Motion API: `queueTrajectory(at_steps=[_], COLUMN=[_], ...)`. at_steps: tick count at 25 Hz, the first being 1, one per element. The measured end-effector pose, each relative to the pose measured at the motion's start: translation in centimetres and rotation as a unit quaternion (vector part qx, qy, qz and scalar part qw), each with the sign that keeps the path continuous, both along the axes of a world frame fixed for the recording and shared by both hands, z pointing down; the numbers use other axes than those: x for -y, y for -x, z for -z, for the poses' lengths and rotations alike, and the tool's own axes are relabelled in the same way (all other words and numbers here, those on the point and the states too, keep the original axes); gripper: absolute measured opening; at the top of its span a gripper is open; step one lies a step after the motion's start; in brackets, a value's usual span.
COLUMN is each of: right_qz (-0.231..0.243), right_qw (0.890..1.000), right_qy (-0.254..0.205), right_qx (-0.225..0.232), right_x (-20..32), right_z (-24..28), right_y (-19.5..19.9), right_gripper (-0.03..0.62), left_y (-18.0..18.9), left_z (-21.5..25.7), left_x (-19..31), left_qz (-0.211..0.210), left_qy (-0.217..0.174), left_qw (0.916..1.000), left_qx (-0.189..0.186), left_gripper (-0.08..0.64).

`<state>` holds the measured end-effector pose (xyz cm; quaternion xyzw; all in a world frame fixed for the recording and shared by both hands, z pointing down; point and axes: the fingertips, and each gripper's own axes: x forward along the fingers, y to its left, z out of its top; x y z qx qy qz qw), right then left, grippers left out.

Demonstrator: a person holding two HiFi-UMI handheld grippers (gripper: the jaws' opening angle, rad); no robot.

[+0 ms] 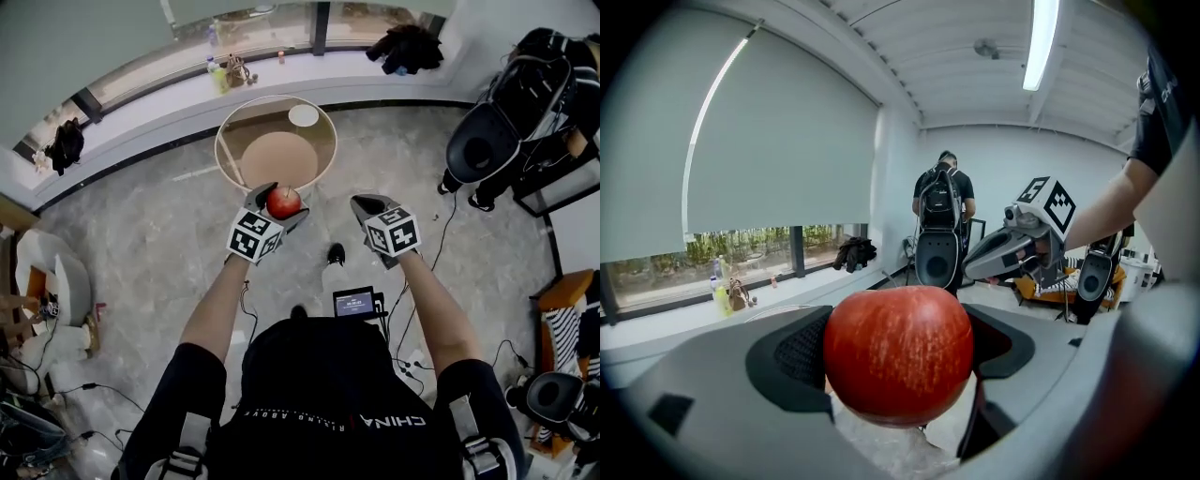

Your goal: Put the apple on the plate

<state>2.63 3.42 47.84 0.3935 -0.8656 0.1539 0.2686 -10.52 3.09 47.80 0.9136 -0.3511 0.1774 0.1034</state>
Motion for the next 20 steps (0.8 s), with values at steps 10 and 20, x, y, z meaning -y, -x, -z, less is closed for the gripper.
queueTrajectory(at_steps=[10, 20], right_qz=[0.036, 0.087], right_qw=[0.999, 0.996], right_qy=[0.003, 0.012], right_qx=[0.001, 0.02], right_x=[16.5, 36.6], right_z=[-2.2, -0.8], right_y=[-0.7, -3.0], right_gripper=[0.032, 0.032], left_y=[-3.3, -6.3], left_z=[-1.8, 0.2], left_x=[13.8, 32.6], left_qz=[0.018, 0.065], left_qy=[0.015, 0.022], left_qw=[0.9997, 0.9974], left_qx=[0.004, 0.022], left_gripper=[0.397, 0.397])
